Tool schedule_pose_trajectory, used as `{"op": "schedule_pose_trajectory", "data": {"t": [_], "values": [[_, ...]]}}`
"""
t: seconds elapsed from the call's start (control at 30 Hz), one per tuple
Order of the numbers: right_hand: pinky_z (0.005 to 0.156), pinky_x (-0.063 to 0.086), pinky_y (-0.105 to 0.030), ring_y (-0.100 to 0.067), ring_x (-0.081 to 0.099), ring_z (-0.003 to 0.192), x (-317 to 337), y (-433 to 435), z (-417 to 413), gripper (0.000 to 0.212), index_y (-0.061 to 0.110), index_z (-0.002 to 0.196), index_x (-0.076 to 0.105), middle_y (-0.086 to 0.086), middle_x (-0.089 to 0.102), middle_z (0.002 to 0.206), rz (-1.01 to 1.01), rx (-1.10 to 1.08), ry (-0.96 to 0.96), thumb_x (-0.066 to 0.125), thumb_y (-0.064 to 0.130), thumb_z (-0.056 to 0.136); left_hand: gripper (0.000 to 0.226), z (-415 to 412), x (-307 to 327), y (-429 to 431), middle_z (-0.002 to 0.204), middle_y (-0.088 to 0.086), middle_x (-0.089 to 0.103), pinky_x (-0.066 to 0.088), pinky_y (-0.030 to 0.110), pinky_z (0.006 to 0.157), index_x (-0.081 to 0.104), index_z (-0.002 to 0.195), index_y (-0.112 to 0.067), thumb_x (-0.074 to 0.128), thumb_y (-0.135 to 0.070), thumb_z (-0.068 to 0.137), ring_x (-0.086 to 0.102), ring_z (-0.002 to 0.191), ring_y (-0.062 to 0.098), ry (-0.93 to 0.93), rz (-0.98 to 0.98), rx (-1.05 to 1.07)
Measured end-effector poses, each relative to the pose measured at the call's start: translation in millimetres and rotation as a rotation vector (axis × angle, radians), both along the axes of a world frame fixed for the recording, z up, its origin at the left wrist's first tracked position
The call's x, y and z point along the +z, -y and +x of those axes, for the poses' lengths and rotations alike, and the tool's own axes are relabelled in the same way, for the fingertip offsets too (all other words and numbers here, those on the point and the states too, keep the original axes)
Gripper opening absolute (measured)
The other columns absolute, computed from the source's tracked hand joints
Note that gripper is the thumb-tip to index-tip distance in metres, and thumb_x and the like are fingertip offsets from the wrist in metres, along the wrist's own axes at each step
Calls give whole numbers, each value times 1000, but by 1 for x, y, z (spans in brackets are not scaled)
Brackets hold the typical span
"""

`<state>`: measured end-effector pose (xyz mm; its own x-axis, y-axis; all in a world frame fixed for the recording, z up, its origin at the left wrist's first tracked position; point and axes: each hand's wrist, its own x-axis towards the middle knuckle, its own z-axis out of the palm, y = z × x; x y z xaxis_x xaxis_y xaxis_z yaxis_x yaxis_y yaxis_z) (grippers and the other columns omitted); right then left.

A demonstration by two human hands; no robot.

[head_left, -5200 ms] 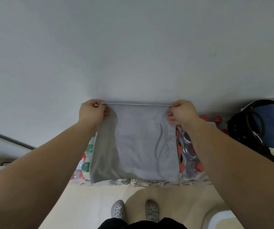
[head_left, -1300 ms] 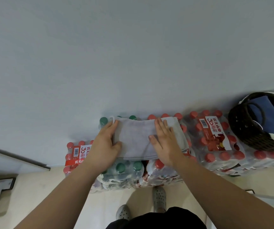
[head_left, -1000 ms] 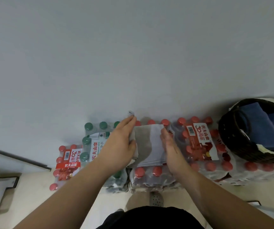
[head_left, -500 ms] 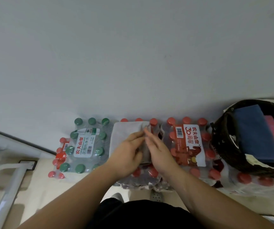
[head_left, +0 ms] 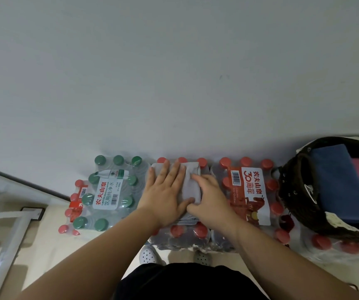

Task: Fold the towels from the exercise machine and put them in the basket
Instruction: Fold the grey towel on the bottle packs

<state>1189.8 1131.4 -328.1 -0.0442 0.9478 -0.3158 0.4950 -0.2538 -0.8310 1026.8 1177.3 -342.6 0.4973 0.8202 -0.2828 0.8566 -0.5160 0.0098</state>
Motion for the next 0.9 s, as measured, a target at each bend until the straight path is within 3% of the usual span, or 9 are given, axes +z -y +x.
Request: {"op": "schedule_pose_trajectory", "data": {"t": [0.1,0.17,0.27,0.37,0.47,0.6,0.77,0.9], "values": [[104,31,-18,-12,37,132,7,3,4,81,27,154,27,7,23,148,27,40,136,67,22,84,93,1,-7,2,162,6,-24,-14,59,118,-20,155,-23,6,-79,85,-31,146,30,-18,-13,-4],[114,31,-29,-17,31,140,12,4,2,73,27,154,26,3,21,153,173,87,374,59,32,89,94,1,-8,3,161,8,-26,-15,59,117,-23,153,-26,10,-79,83,-33,145,31,0,-16,-20],[124,8,-41,-22,5,152,13,-6,-8,66,21,158,16,-1,8,165,293,218,599,37,43,100,103,2,-9,3,163,7,-23,-15,60,117,-24,153,-28,27,-81,80,-32,146,30,61,-9,-11],[122,-8,-51,-22,-21,151,-3,-17,-14,75,20,158,-4,-1,-14,166,181,335,680,17,60,99,117,1,-11,3,162,6,-26,-14,61,116,-27,152,-26,32,-87,72,-33,145,29,53,-16,-12],[120,-15,-52,-19,-36,144,-21,-15,-12,83,23,154,-23,1,-31,161,87,386,689,6,71,94,122,-1,-10,2,163,9,-22,-11,62,116,-21,154,-22,33,-88,67,-31,146,29,63,-3,-39],[119,-17,-53,-20,-41,142,-25,-13,-12,90,20,154,-23,-2,-35,159,72,388,725,-7,75,85,129,-15,-6,2,162,9,-25,-11,57,120,-12,157,-15,38,-92,66,-32,146,24,137,-23,-61],[118,-18,-56,-28,-37,144,-18,-15,-12,87,14,155,-20,-7,-31,160,100,420,847,2,71,92,94,-47,-2,20,165,9,-14,-4,44,122,-2,158,-28,30,-78,86,-14,152,26,400,29,209],[119,-15,-55,-28,-36,145,-6,-20,-21,83,15,153,-22,-8,-35,159,198,432,804,17,61,96,74,-51,4,16,164,6,17,15,35,119,13,158,-24,44,-51,97,19,149,25,591,-34,441]]}}
